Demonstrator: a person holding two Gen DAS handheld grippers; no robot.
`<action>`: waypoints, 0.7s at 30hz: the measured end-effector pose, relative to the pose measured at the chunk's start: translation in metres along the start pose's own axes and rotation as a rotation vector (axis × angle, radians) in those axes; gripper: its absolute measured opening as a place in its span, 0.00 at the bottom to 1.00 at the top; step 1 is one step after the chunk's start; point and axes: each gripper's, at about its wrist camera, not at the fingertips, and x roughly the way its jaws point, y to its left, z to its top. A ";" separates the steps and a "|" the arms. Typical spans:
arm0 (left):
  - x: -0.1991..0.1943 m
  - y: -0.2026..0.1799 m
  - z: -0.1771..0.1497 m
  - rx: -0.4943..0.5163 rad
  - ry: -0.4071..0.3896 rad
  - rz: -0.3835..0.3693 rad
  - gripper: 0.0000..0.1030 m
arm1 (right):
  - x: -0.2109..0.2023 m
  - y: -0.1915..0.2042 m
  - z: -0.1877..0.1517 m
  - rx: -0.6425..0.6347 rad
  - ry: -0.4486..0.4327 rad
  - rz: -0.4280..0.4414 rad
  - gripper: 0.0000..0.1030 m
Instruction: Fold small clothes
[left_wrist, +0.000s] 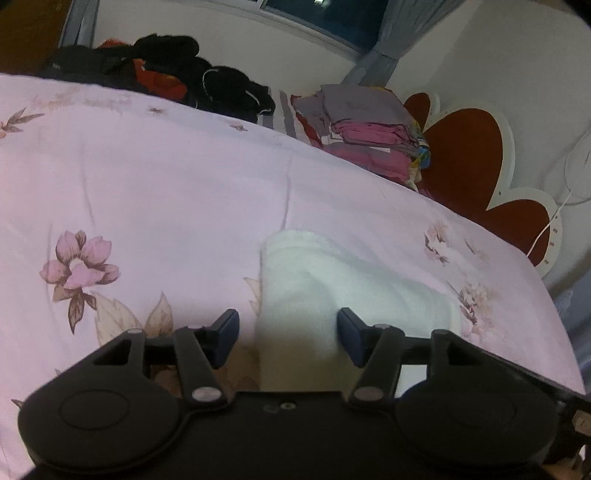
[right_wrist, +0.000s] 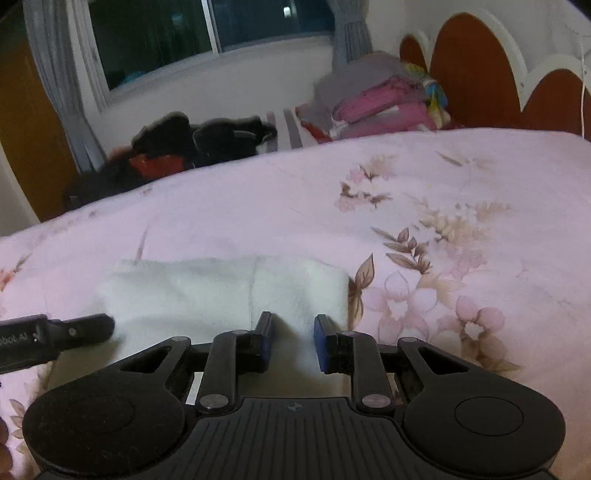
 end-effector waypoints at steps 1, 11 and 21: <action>-0.001 -0.002 0.005 0.010 -0.008 0.001 0.56 | -0.001 -0.001 0.004 0.006 0.008 0.003 0.22; 0.023 -0.001 0.015 0.002 0.000 0.031 0.66 | 0.019 -0.001 0.009 -0.031 -0.026 -0.010 0.23; -0.008 -0.009 0.006 0.059 -0.038 0.049 0.65 | -0.017 -0.001 0.006 -0.008 -0.044 0.011 0.23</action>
